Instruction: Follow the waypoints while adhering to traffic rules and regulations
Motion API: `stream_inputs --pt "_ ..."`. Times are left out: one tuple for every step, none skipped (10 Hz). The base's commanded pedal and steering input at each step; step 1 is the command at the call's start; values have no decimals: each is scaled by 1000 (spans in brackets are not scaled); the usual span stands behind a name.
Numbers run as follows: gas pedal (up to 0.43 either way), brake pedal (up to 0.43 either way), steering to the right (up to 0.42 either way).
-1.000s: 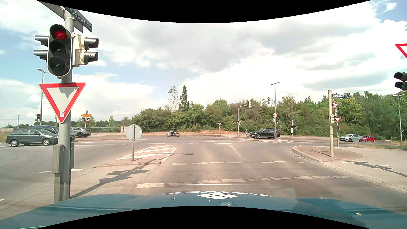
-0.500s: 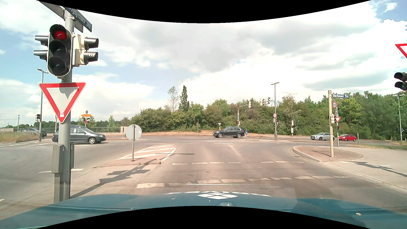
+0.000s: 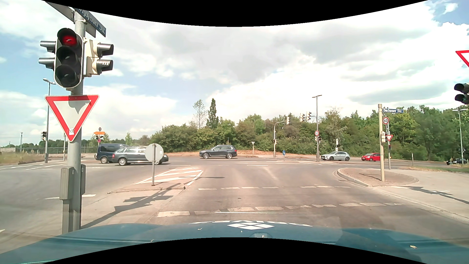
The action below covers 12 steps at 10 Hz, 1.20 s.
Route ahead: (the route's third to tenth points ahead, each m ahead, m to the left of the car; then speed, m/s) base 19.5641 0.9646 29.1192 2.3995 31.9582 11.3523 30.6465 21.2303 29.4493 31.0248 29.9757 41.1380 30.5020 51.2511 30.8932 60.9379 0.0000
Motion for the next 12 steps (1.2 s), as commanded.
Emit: stream_inputs --pt "0 354 -26" --pt "0 354 -26" --pt "0 354 -26" --pt "0 354 -26" --pt "0 354 -25" --pt "0 354 -26" --pt "0 354 -26" --pt "0 354 -25" --pt "0 354 -25" --pt "0 354 -26" --pt "0 354 -25" --pt "0 354 -26"
